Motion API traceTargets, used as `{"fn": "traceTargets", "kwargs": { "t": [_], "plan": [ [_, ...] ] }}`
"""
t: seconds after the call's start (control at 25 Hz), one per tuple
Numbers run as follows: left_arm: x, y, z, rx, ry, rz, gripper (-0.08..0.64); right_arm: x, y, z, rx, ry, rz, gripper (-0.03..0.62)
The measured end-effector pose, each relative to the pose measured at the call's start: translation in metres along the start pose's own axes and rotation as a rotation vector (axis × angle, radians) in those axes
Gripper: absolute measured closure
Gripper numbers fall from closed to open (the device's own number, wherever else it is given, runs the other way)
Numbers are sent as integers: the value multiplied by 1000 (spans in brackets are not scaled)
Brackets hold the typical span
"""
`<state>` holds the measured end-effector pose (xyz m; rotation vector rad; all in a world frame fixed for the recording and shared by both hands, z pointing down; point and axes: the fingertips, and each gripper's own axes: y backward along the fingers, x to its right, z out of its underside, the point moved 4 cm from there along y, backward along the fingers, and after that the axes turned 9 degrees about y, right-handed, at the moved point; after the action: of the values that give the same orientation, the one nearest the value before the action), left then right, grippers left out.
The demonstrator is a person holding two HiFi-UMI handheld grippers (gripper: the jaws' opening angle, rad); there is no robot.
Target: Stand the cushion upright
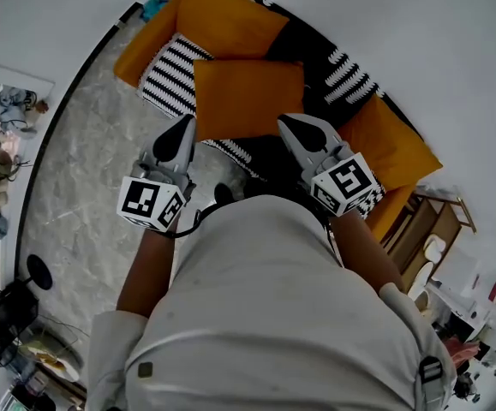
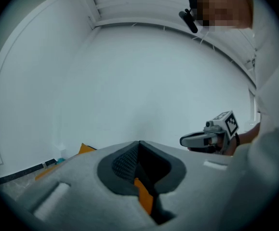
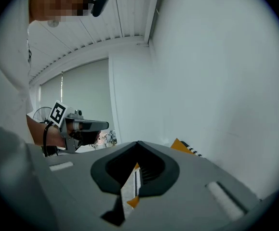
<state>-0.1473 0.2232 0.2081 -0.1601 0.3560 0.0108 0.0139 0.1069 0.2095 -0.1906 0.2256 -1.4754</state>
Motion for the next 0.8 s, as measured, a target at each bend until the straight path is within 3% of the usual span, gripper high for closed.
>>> {"fn": "traceTargets", "kwargs": {
  "t": [0.36, 0.52, 0.8],
  "plan": [
    [3, -80, -7, -17, -9, -55, 557, 97, 3, 12, -6, -5, -40, 581],
    [3, -109, -7, -23, -1, -78, 557, 126, -4, 28, -51, -19, -94, 581],
    [-22, -152, -2, -94, 14, -57, 555, 163, -40, 53, -126, -33, -113, 581]
  ]
}}
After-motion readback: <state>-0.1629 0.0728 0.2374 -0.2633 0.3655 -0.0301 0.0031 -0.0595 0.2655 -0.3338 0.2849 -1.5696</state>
